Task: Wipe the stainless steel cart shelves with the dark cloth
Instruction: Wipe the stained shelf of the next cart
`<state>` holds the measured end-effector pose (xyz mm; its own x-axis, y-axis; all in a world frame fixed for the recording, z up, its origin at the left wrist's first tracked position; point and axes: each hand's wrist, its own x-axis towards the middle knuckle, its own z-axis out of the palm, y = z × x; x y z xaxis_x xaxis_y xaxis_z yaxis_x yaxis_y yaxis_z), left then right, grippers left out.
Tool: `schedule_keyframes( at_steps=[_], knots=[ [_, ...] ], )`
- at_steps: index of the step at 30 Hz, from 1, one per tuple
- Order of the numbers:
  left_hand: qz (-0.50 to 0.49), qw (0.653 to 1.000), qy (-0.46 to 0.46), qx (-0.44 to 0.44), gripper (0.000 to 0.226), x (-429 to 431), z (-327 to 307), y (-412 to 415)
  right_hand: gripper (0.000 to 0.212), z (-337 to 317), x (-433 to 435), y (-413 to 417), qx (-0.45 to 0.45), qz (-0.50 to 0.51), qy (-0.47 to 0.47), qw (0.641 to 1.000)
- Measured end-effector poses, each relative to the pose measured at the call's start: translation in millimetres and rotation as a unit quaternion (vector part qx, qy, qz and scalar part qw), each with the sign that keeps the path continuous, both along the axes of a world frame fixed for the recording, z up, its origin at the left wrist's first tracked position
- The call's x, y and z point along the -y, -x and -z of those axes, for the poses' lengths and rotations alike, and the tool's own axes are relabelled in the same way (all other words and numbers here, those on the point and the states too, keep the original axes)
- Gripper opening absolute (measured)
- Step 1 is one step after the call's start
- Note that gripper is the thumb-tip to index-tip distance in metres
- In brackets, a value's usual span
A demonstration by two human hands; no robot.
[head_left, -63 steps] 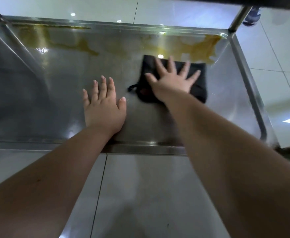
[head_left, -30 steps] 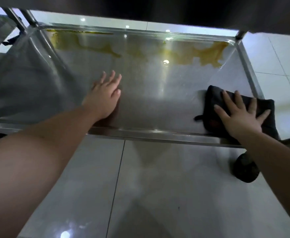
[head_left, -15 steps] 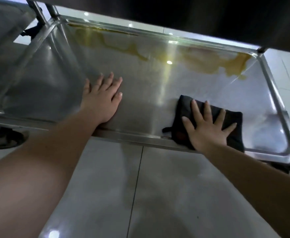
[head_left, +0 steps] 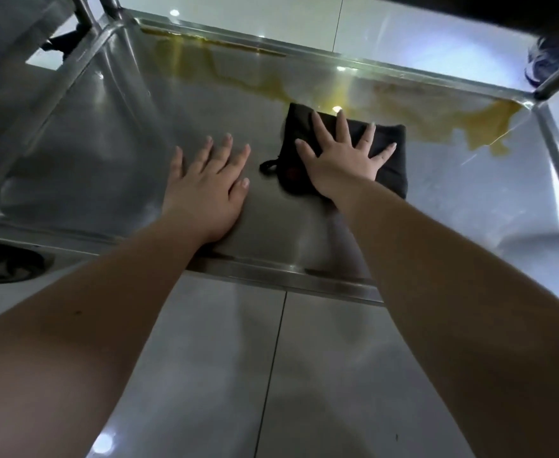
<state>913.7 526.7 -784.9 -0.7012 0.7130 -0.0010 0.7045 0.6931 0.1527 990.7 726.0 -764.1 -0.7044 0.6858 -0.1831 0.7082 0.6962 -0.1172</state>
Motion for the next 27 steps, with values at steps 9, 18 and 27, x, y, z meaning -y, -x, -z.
schedule_keyframes(
  at_steps=[9, 18, 27],
  knots=[
    [-0.002, 1.000, 0.006, -0.012, 0.056, -0.6, -0.4, -2.6, 0.063, 5.9, 60.3, -42.9, 0.000, -0.065, -0.030, 0.997],
    [-0.005, 1.000, -0.004, 0.000, 0.057, 1.4, -4.0, -2.5, 0.063, -1.2, 33.6, 31.9, -0.005, -0.021, 0.008, 1.000],
    [0.008, 1.000, -0.002, 0.004, 0.056, 2.8, -4.2, -2.5, 0.064, 0.9, -3.6, -76.4, 0.009, 0.025, -0.015, 1.000]
  ],
)
